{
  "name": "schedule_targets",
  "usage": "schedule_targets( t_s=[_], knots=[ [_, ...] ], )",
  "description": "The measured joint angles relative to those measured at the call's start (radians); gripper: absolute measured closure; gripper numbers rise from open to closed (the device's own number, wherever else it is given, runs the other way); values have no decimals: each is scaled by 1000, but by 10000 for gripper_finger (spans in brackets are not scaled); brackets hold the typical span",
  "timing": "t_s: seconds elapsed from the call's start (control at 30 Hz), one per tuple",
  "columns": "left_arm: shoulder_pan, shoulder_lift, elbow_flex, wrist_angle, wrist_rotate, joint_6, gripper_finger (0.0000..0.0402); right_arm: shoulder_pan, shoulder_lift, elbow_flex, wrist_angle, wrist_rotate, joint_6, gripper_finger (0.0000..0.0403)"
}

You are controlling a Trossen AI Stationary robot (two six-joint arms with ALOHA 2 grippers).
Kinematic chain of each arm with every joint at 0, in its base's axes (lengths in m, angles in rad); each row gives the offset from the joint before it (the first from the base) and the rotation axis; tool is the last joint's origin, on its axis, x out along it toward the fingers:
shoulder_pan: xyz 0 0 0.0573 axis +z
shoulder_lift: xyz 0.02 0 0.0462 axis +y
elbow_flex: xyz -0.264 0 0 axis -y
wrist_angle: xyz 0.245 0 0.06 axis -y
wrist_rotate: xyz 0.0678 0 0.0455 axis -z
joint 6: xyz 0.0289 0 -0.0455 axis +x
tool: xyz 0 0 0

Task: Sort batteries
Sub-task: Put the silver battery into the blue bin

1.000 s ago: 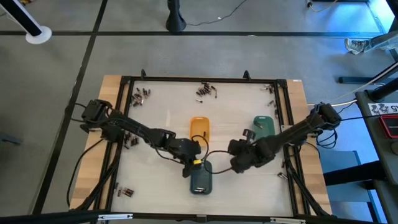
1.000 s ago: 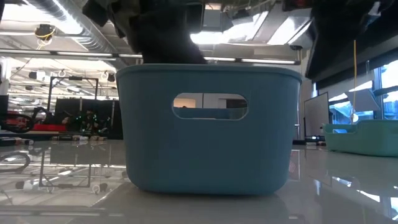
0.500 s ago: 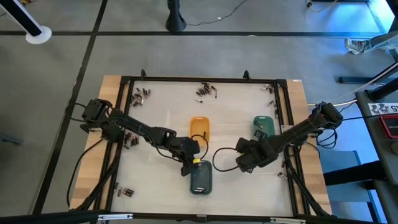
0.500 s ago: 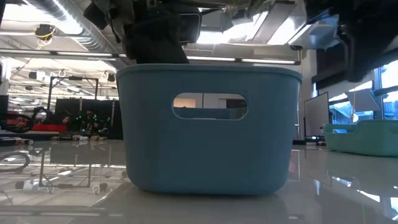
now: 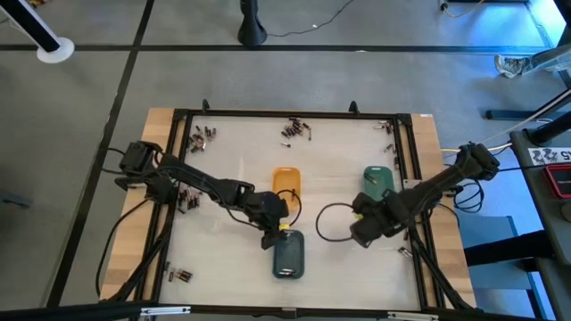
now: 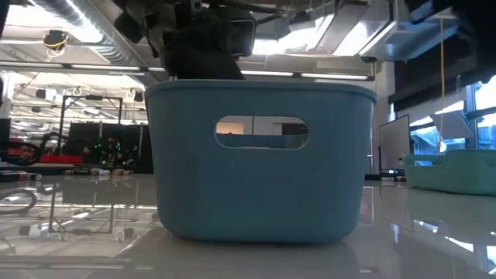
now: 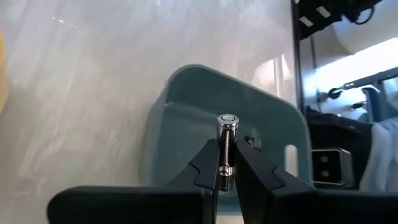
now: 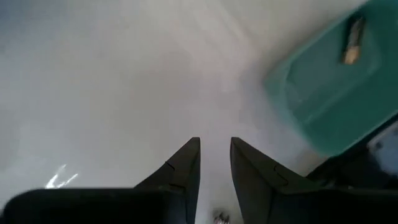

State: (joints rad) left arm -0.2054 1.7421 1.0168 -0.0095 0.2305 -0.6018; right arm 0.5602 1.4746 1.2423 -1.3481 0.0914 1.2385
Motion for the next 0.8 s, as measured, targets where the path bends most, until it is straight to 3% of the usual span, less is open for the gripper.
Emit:
schedule_targets(
  t_s=[0.27,0.43,0.63,0.8],
  knots=[
    [-5,2,0,11,-28,33,375,159,0,-1,-37,-32,225,313],
    [-15,2,0,31,-32,38,370,258,1,-72,-31,-94,377,313],
    [-40,2,0,48,-32,40,348,356,-7,-204,93,-212,483,313],
    [-46,2,0,57,-57,61,313,393,-8,-261,195,-243,525,313]
  ],
)
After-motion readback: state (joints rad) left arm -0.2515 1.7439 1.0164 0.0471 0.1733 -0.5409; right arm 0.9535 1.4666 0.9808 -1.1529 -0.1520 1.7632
